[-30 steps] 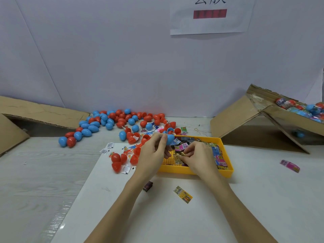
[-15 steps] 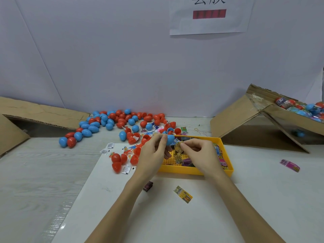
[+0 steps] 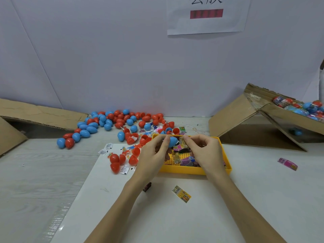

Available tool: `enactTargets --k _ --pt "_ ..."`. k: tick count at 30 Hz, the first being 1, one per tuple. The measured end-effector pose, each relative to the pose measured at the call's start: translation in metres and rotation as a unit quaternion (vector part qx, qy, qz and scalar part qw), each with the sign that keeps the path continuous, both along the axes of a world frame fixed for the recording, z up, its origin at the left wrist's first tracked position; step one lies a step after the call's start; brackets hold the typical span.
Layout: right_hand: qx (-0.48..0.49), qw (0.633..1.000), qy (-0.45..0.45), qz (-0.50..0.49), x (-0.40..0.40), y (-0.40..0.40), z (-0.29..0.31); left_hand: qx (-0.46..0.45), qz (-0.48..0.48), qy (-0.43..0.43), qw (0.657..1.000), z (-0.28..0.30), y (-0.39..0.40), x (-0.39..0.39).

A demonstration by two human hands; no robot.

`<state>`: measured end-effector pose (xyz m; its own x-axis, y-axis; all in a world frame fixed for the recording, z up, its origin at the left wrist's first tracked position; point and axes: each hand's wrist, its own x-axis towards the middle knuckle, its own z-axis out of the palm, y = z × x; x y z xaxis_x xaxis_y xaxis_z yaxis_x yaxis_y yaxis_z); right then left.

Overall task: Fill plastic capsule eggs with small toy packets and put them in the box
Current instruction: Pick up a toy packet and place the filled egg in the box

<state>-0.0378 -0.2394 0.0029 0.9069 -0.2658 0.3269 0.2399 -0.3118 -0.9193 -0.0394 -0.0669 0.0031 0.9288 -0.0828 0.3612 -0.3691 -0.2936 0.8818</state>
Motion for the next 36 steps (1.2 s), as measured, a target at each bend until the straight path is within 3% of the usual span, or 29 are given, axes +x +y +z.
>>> enactTargets --k 8,18,23,30,36 --pt "-0.034 0.999 -0.003 0.018 0.0004 0.0016 -0.0011 0.046 -0.012 0.01 0.999 -0.002 0.0012 0.0004" --pt "-0.014 0.999 0.01 0.033 -0.0021 0.0018 0.0014 0.034 -0.008 0.025 0.999 0.0015 0.0006 -0.0005" --pt "-0.041 0.993 0.045 0.103 -0.0025 0.0054 0.0022 0.039 -0.018 0.025 0.999 0.0014 0.0017 0.0009" --pt "0.034 0.988 0.068 0.137 -0.0035 0.0066 0.0028 -0.019 -0.086 0.082 0.993 -0.0002 0.0069 0.0062" --pt "0.116 0.981 0.055 0.148 -0.0056 0.0077 0.0063 -0.028 -0.111 0.046 0.992 -0.0023 0.0074 0.0069"
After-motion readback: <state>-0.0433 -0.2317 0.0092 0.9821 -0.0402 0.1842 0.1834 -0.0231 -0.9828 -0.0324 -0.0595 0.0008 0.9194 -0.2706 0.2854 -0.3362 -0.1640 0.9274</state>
